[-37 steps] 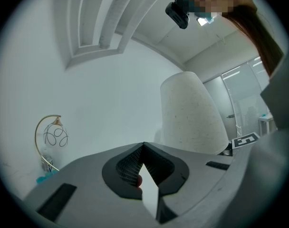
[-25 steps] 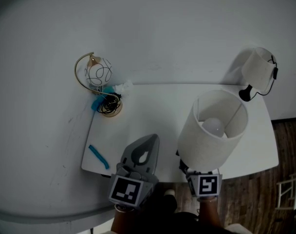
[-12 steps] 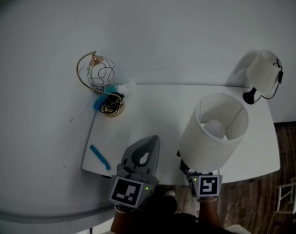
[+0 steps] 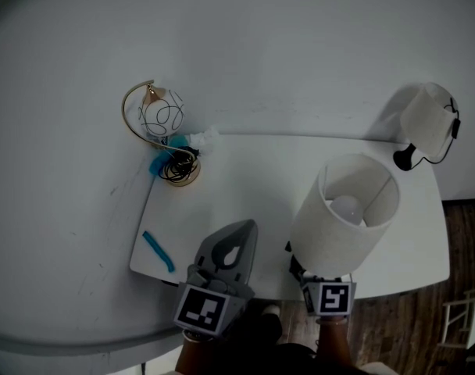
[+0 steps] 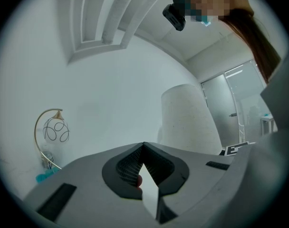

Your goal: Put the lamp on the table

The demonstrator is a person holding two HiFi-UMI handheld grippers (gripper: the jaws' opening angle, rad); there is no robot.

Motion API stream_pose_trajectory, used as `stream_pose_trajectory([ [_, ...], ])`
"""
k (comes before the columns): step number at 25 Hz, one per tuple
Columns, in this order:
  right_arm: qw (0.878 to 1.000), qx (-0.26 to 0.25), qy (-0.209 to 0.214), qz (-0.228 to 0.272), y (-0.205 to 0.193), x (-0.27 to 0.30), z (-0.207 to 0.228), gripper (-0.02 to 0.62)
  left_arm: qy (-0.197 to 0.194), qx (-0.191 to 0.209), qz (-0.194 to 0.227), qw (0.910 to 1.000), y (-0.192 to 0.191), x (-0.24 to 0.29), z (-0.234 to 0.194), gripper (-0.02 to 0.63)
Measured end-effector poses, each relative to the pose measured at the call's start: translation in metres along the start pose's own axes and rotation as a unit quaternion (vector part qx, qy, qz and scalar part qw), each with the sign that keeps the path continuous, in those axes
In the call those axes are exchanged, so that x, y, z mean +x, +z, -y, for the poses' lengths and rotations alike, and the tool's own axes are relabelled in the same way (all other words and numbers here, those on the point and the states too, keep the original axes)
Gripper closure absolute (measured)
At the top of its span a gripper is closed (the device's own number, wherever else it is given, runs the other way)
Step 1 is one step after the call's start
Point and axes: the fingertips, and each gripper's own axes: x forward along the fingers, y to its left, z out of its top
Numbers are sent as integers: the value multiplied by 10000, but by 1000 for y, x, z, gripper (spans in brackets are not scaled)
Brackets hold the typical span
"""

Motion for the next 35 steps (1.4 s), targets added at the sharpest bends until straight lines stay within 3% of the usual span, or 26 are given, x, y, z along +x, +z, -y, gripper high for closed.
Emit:
stream_pose_trajectory([
  [35, 9997, 58, -129, -185, -36, 4, 11, 523, 66, -99, -94, 9999, -12, 4, 3, 603],
])
